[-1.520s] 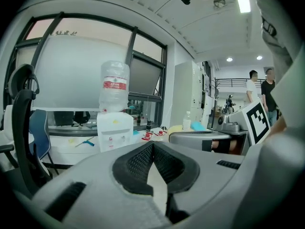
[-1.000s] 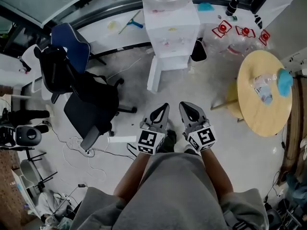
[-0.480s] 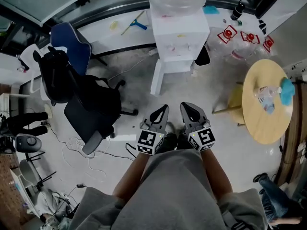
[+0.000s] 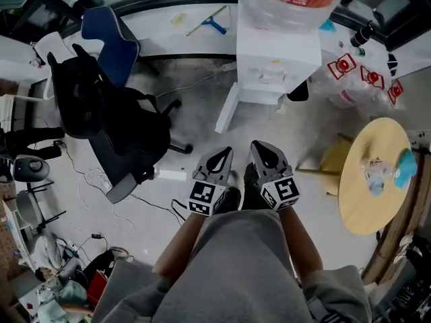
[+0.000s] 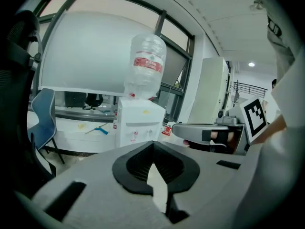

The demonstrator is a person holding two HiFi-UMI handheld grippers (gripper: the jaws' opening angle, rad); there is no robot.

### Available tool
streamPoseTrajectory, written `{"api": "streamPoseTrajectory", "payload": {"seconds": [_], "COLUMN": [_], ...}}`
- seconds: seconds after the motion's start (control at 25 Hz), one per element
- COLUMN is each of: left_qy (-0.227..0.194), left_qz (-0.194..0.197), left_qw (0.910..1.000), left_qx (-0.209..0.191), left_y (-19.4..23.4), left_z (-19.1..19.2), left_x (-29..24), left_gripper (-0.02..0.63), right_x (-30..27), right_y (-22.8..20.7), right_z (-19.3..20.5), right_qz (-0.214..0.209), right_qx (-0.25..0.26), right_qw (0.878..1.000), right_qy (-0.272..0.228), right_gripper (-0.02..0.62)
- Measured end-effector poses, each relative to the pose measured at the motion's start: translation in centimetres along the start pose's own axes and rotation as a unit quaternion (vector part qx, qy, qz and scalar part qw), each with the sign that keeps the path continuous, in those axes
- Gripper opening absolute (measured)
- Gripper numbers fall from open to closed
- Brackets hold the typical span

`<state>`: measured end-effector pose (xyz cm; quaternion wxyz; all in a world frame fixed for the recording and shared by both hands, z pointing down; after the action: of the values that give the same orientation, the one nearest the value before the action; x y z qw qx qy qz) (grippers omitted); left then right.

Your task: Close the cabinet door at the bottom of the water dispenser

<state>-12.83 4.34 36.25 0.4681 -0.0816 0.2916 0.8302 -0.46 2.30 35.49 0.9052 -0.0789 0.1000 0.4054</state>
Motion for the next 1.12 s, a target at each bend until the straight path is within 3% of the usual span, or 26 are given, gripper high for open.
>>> {"api": "streamPoseTrajectory", "payload": {"seconds": [0.28,0.56,0.8,1.12], "left_qy": [0.012,0.035,0.064,0.111], "left_qz": [-0.048,-0.095,-0.097,-0.067], "left_qw": [0.9987,0.9947,0.9930,0.9913], "left_qx": [0.003,0.020,0.023,0.025], "left_y": [2.0,5.2,9.1,13.9], "left_z": [-0.3,1.6,3.4,6.5], "left_x": [-3.5,-5.9,-7.0,-6.4], "left_gripper": [0.007,0.006,0.006,0.008], "right_x": [-4.2,-7.9,-11.1,-15.1], "right_y": [-2.9,-4.2,-3.6,-2.3], "right_z": [2.4,6.6,9.6,13.2], "right_qz": [-0.056,-0.091,-0.078,-0.023], "right_qx": [-0.026,-0.097,-0.129,-0.158], "right_qw": [0.997,0.988,0.983,0.980], "right_qy": [0.036,0.075,0.100,0.118], "right_gripper": [0.009,0.009,0.009,0.009]}}
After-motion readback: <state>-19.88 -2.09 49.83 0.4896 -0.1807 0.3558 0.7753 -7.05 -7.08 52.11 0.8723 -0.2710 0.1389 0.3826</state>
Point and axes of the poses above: the fingertips, and each gripper's own axes: x backward along the fingers, y to its left, z out of its underside, the point moved 5 cm from there along x, backward along the fingers, and after that the axes turned 13 degrees about x, right-handed, at the moved point
